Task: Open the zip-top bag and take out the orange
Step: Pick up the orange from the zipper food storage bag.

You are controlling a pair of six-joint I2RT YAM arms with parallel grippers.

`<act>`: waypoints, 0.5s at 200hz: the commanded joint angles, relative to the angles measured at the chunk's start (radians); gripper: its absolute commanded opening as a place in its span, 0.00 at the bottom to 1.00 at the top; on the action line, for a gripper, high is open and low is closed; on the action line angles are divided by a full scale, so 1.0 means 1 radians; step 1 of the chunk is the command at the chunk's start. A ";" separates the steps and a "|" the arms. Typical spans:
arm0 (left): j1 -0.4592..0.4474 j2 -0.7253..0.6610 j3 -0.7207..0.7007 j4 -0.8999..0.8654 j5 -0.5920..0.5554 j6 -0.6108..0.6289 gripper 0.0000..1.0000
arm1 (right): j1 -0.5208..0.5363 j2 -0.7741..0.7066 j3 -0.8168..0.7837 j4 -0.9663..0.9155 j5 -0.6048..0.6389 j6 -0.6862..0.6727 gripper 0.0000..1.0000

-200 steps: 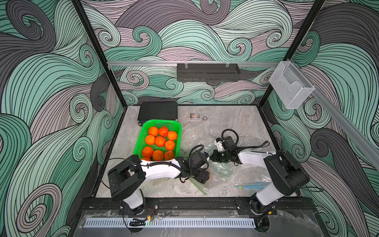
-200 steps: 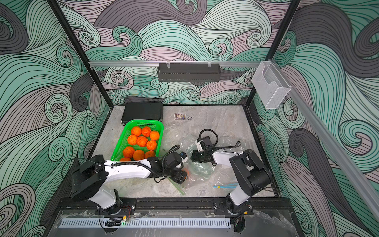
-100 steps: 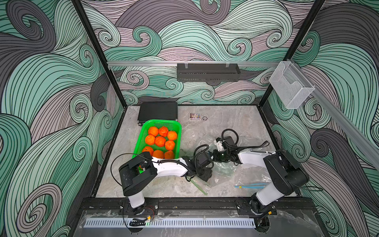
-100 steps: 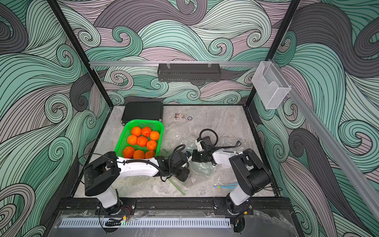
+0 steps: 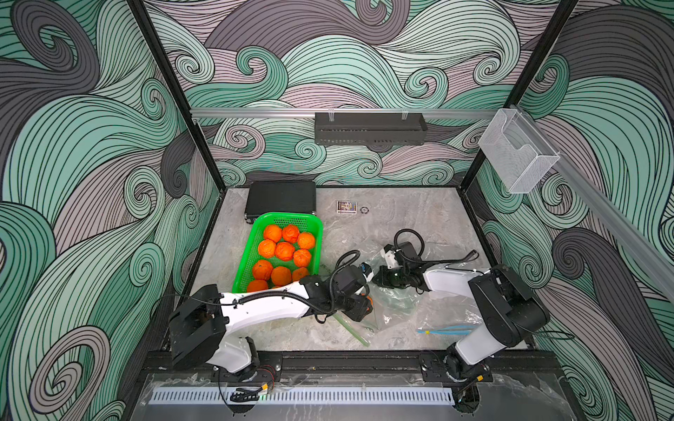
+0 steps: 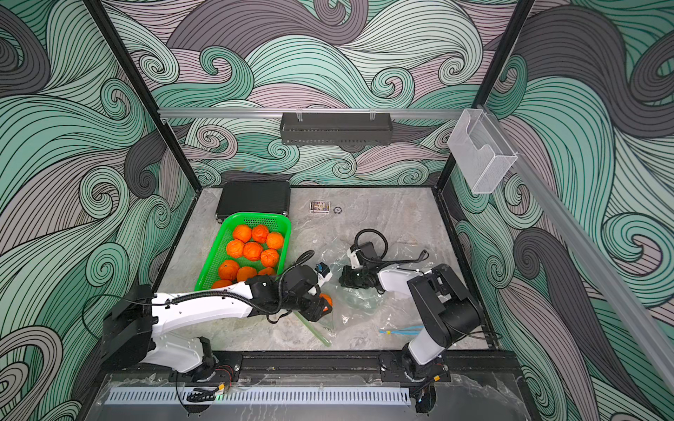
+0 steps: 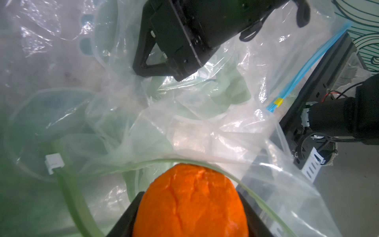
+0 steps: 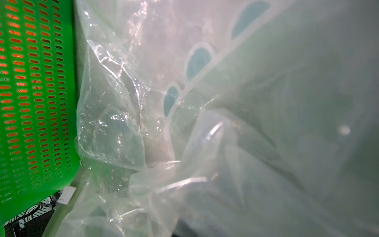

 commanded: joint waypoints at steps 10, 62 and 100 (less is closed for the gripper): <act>0.002 -0.089 -0.014 -0.022 -0.043 -0.062 0.49 | -0.003 0.052 -0.034 -0.125 0.078 -0.003 0.00; 0.014 -0.251 -0.003 -0.111 -0.164 -0.108 0.46 | -0.003 0.051 -0.033 -0.125 0.076 -0.004 0.00; 0.040 -0.351 0.014 -0.311 -0.324 -0.140 0.46 | -0.003 0.052 -0.034 -0.127 0.080 -0.005 0.00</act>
